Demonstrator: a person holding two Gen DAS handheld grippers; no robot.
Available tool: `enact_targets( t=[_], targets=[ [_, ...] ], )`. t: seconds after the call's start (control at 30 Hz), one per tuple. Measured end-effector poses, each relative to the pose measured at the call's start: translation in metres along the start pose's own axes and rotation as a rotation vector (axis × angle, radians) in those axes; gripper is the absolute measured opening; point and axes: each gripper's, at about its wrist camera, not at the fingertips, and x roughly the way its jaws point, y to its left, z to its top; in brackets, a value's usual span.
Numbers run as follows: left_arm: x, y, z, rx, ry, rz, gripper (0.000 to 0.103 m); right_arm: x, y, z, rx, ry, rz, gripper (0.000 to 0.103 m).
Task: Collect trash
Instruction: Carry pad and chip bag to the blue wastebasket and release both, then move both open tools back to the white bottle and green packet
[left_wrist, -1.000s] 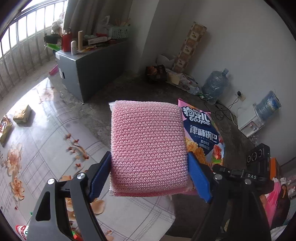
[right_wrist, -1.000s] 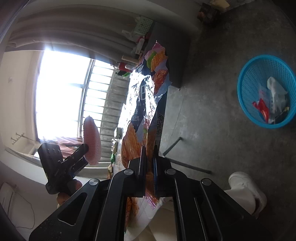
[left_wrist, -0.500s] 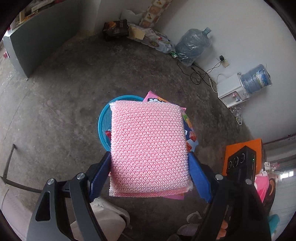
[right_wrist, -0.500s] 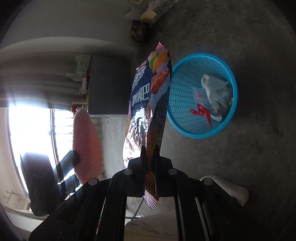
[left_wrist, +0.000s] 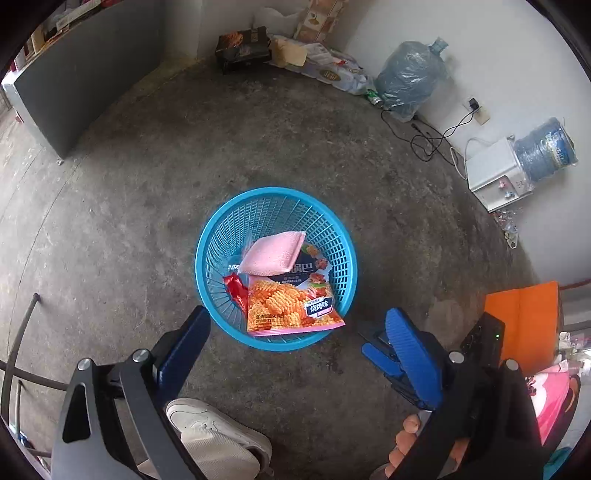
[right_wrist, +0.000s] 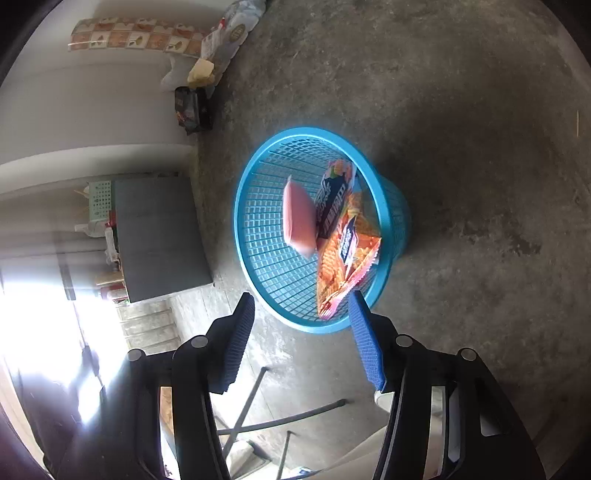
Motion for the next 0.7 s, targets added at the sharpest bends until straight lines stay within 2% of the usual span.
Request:
enact_targets(
  t=[0.23,0.33,0.5,0.7],
  targets=[
    [-0.058,-0.017,-0.009,0.037,-0.089,-0.024,0.094,-0.033,-0.008,-0.007,-0.057,-0.024,-0.002,0.053],
    [-0.091,-0.024,-0.023,0.062,-0.126,-0.035,0.094,-0.052,0.002,-0.012,-0.118,-0.034,-0.008,0.055],
    [-0.152,-0.026,-0.056,0.112,-0.23,0.007,0.094,-0.075,0.039,-0.036,-0.282,-0.023,0.019,0.062],
    [-0.233,0.0,-0.104,0.065,-0.352,0.042,0.094,-0.104,0.102,-0.087,-0.594,-0.043,0.029,0.071]
  ],
)
